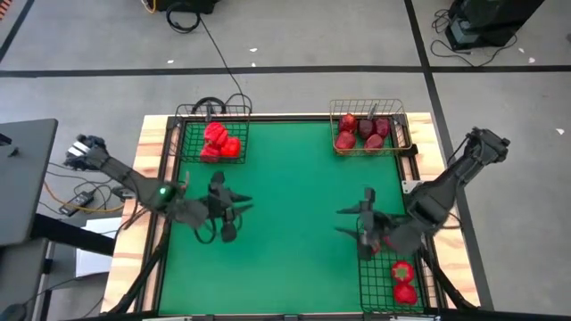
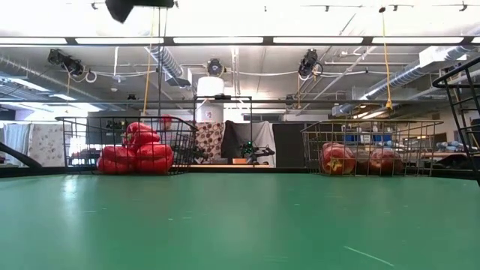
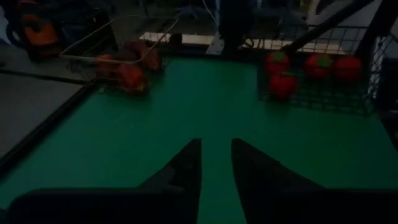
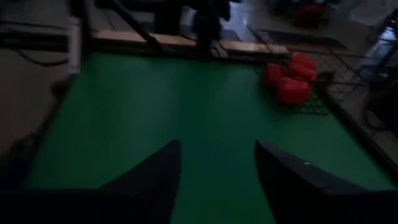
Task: Sort produce into baskets
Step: Return to Home Position
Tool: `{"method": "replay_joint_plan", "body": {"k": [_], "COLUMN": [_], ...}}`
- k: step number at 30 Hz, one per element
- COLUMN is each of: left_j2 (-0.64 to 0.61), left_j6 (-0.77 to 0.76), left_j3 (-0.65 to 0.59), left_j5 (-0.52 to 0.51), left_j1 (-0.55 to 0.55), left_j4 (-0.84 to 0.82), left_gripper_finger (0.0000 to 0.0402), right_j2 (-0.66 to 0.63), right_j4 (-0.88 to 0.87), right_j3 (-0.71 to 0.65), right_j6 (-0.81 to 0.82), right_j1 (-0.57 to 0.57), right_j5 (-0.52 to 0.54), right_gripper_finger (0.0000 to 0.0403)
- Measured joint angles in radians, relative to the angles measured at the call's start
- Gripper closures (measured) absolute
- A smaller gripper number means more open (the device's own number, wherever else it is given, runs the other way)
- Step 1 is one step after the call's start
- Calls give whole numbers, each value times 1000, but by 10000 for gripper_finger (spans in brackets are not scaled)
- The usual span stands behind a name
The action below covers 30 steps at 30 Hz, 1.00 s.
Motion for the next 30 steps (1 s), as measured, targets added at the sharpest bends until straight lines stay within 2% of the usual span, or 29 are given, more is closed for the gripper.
{"method": "replay_joint_plan", "body": {"k": [4,6,8,9,12,15,19,22,26,30], "left_j2": [-67,-90,-91,-90,-91,-131,-274,-426,-669,-869], "left_j6": [115,164,235,285,347,363,342,334,330,256], "left_j3": [-127,-212,-320,-374,-520,-633,-719,-750,-752,-752], "left_j5": [84,105,115,134,194,220,231,229,204,204], "left_j1": [93,135,164,173,205,224,231,231,238,243], "left_j4": [152,300,521,634,949,1079,1079,976,694,439], "left_gripper_finger": [330,341,352,357,373,389,396,393,394,396], "right_j2": [-1,-6,-29,-45,-122,-243,-423,-553,-705,-812], "right_j4": [2,39,129,194,378,514,615,601,488,373], "right_j3": [-10,-35,-81,-109,-206,-309,-435,-489,-522,-538], "right_j6": [-71,-108,-168,-209,-300,-341,-348,-325,-294,-269], "right_j1": [-121,-184,-243,-270,-337,-401,-472,-509,-544,-558], "right_j5": [-95,-143,-205,-241,-351,-408,-457,-460,-430,-430], "right_gripper_finger": [267,323,376,388,386,388,396,396,396,396]}}
